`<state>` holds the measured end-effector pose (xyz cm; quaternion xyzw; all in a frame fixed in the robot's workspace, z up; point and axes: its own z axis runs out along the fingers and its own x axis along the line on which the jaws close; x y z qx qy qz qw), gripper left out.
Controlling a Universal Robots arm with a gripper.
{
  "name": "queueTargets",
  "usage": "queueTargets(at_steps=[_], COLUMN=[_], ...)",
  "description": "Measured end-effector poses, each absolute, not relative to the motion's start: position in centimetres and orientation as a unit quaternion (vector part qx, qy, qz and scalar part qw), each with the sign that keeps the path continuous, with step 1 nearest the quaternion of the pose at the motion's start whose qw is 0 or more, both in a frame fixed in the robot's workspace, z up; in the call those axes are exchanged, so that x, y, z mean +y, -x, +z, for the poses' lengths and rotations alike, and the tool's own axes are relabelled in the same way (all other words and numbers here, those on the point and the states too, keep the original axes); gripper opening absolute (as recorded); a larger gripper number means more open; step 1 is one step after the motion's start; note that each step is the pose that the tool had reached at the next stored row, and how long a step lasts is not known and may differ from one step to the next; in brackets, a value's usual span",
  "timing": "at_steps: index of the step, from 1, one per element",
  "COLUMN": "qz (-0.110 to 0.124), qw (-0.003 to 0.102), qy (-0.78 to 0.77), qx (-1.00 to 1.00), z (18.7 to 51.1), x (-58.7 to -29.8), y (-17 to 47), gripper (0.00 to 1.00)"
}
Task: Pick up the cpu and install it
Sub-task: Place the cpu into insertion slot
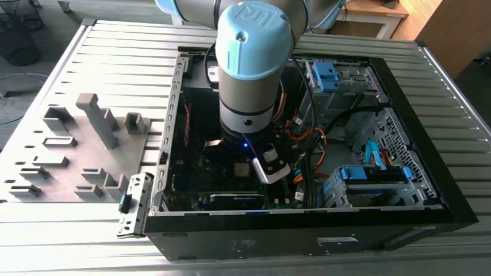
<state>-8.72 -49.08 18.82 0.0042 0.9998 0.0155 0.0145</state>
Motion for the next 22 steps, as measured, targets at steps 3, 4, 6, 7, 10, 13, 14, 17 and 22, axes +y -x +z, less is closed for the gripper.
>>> queueTargets(at_steps=[3, 4, 6, 7, 10, 13, 14, 17, 22], qz=[0.015, 0.015, 0.015, 0.015, 0.015, 0.015, 0.015, 0.015, 0.015], qw=[0.015, 0.015, 0.015, 0.015, 0.015, 0.015, 0.015, 0.015, 0.015], qy=[-0.004, -0.004, -0.004, -0.005, -0.013, -0.019, -0.019, -0.020, -0.020], qx=[1.000, 1.000, 1.000, 1.000, 1.000, 1.000, 1.000, 1.000, 1.000], z=[18.83, 18.83, 18.83, 18.83, 18.83, 18.83, 18.83, 18.83, 18.82], x=[-49.09, -49.09, -49.09, -49.09, -49.09, -49.09, -49.08, -49.08, -49.09], y=[8.74, 8.74, 8.75, 8.75, 8.75, 8.76, 8.78, 8.81, 8.84], gripper=[0.54, 0.54, 0.54, 0.54, 0.54, 0.54, 0.54, 0.54, 0.54])
